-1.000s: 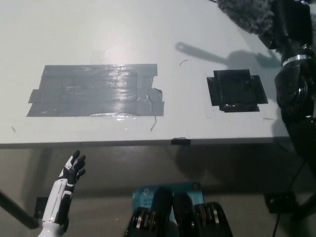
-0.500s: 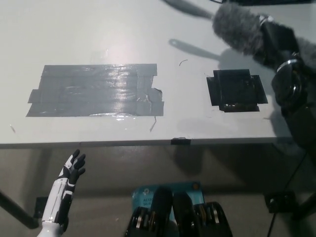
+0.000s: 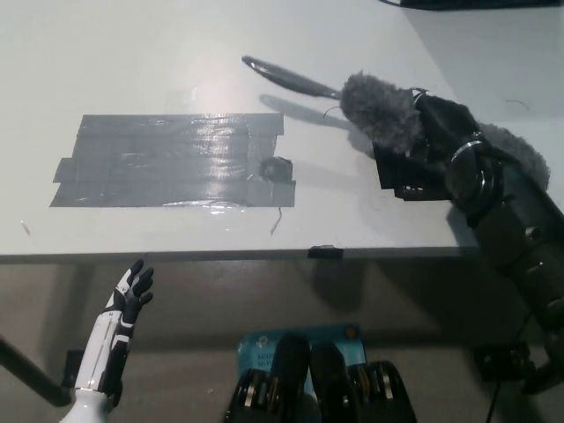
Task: A person hands a grey duster to the robot and the robot grabs it with its right hand and places it on the black marked spot infron tof it on the desk
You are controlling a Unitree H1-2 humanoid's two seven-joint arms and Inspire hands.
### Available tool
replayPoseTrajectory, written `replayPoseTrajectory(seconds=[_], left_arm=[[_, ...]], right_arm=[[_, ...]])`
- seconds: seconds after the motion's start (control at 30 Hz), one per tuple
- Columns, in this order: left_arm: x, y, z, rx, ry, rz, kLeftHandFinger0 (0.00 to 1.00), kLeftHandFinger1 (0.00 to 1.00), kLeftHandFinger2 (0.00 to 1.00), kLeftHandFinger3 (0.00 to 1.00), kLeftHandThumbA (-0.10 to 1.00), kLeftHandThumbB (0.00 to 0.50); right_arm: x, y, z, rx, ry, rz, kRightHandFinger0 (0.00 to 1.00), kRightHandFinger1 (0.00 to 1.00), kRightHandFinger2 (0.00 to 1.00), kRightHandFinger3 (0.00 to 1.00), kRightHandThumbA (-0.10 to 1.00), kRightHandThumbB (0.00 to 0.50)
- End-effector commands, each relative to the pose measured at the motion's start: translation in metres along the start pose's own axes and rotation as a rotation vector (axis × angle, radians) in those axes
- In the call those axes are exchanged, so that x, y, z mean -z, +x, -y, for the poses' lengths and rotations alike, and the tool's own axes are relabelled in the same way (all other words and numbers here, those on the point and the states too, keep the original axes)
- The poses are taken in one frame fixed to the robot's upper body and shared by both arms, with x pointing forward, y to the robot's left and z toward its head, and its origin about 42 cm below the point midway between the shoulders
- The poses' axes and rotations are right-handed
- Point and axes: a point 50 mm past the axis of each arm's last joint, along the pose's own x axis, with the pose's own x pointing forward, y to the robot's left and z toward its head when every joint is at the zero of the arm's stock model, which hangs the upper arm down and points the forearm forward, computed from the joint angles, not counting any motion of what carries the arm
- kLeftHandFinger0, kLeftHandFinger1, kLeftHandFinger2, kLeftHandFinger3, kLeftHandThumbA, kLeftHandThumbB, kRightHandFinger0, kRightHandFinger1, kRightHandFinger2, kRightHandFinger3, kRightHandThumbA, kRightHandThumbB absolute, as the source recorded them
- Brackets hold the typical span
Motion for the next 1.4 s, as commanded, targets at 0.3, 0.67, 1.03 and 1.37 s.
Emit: replayPoseTrajectory(seconds=[0.3, 0.67, 1.03, 1.37], left_arm=[[-0.012, 0.009, -0.004, 0.021, 0.026, 0.056, 1.00, 1.00, 1.00, 1.00, 1.00, 0.150], [-0.012, 0.013, -0.008, 0.023, 0.043, 0.064, 1.00, 1.00, 1.00, 1.00, 1.00, 0.162], [-0.010, 0.013, -0.007, 0.027, 0.052, 0.059, 1.00, 1.00, 1.00, 1.00, 1.00, 0.167], [0.002, -0.001, -0.004, 0.025, 0.038, 0.020, 1.00, 1.00, 1.00, 1.00, 1.00, 0.161]], right_arm=[[-0.050, -0.033, 0.148, -0.278, 0.212, 0.191, 1.00, 1.00, 1.00, 1.00, 0.65, 0.500], [-0.051, -0.141, 0.289, -0.185, 0.602, 0.721, 1.00, 1.00, 1.00, 1.00, 0.58, 0.500], [-0.045, -0.267, 0.275, 0.253, 0.490, 0.961, 1.00, 1.00, 1.00, 1.00, 0.87, 0.486], [-0.004, -0.354, 0.104, 0.349, 0.605, 0.841, 1.00, 1.00, 1.00, 1.00, 0.99, 0.480]])
